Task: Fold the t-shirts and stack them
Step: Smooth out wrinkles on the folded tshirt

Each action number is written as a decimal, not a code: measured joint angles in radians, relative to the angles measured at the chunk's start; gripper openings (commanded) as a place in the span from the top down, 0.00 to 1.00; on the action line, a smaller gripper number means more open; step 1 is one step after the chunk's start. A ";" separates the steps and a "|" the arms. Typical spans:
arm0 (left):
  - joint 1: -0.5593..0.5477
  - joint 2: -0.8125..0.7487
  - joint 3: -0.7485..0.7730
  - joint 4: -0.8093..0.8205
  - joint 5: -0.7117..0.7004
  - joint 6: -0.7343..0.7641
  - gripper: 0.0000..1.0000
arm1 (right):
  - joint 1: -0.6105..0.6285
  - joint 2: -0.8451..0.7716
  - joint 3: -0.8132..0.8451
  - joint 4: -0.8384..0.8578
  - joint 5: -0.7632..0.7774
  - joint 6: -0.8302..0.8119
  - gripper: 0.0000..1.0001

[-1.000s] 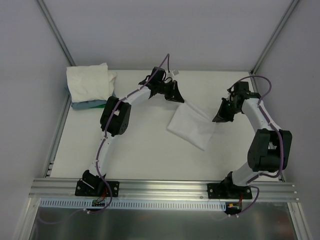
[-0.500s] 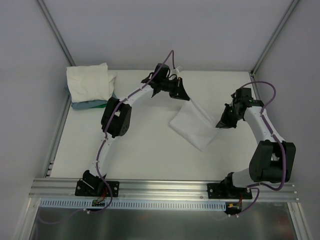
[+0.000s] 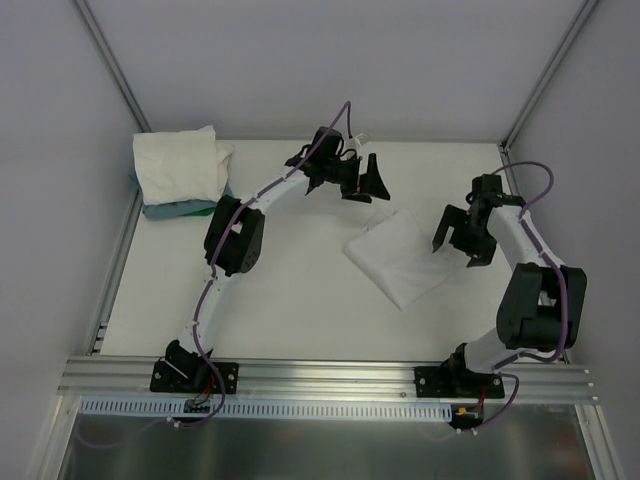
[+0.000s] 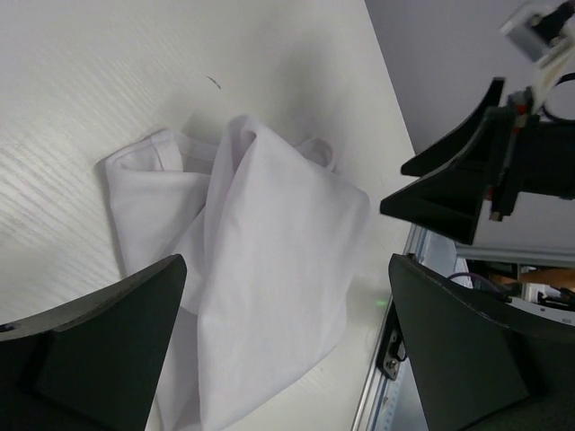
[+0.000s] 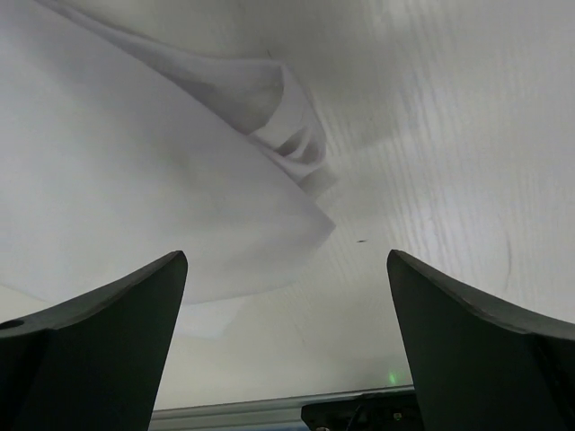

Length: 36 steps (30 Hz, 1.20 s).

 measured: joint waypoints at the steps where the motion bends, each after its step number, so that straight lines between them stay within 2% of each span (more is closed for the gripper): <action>1: 0.000 0.000 0.000 -0.003 -0.007 0.006 0.01 | 0.000 0.002 0.020 -0.003 0.014 -0.005 0.00; 7: 0.002 -0.003 -0.021 -0.020 -0.025 0.036 0.01 | -0.001 -0.014 0.154 -0.021 0.069 -0.019 0.01; 18: 0.002 -0.034 -0.104 -0.024 0.002 0.034 0.01 | -0.001 -0.079 0.089 -0.034 0.005 -0.015 0.01; 22: 0.001 -0.033 -0.105 0.025 0.034 0.006 0.01 | -0.001 -0.080 0.074 -0.035 -0.026 -0.012 0.00; 30: -0.003 0.066 -0.030 0.111 0.097 -0.051 0.01 | -0.001 -0.071 0.022 -0.022 -0.124 0.003 0.01; 36: -0.004 0.090 -0.061 0.105 0.116 -0.074 0.01 | 0.019 0.015 0.023 0.001 -0.268 0.019 0.01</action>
